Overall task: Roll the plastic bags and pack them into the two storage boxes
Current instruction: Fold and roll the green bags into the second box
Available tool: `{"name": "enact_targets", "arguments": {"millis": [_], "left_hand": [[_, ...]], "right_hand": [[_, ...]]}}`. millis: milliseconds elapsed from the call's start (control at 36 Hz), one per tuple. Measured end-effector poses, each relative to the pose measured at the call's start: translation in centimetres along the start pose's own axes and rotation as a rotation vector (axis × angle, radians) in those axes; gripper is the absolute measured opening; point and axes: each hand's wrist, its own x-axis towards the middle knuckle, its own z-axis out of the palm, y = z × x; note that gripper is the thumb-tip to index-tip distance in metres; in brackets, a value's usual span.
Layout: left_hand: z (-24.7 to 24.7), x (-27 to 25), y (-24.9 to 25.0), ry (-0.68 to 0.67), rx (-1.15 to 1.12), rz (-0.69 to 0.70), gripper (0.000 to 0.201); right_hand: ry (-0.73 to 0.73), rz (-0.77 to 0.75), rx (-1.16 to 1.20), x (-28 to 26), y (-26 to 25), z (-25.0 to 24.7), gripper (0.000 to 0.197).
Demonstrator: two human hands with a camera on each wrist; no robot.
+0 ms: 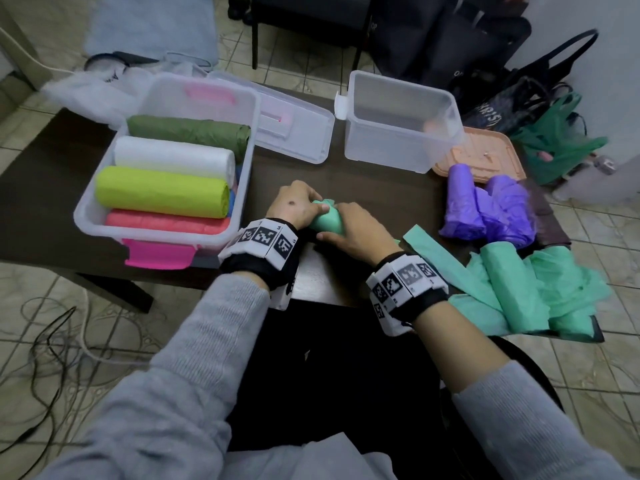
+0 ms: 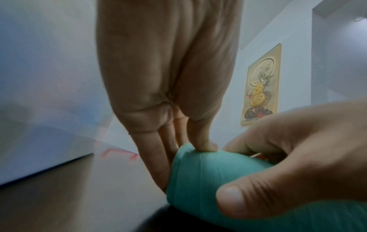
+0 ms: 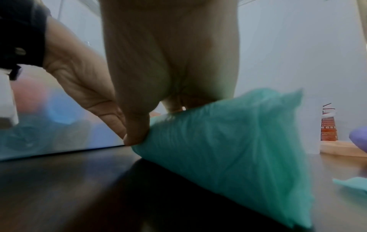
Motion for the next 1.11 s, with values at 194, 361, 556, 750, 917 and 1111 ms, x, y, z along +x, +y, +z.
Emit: {"name": "enact_targets", "arguments": {"millis": [194, 361, 556, 750, 917, 1111], "left_hand": [[0.4, -0.4, 2.0, -0.005, 0.169, -0.022, 0.039], [-0.9, -0.7, 6.0, 0.047, 0.202, 0.105, 0.035], [-8.5, 1.2, 9.4, 0.203, 0.115, 0.146, 0.027], [-19.2, 4.2, 5.7, 0.321, 0.206, -0.011, 0.043], [-25.6, 6.9, -0.1, 0.222, 0.234, -0.266, 0.04], [-26.1, 7.3, -3.3, 0.01, -0.174, -0.413, 0.037]], "right_hand": [[-0.042, 0.034, 0.047, -0.3, -0.2, -0.3, 0.053], [0.009, 0.028, 0.163, -0.6, -0.2, -1.2, 0.032], [0.021, 0.071, 0.442, 0.5, -0.2, -2.8, 0.027], [0.133, -0.049, 0.691, 3.8, -4.7, -7.0, 0.042], [0.263, -0.29, 0.727, 7.4, -11.2, -11.4, 0.029], [0.26, -0.502, 0.427, 13.1, -18.4, -12.7, 0.053]]}}
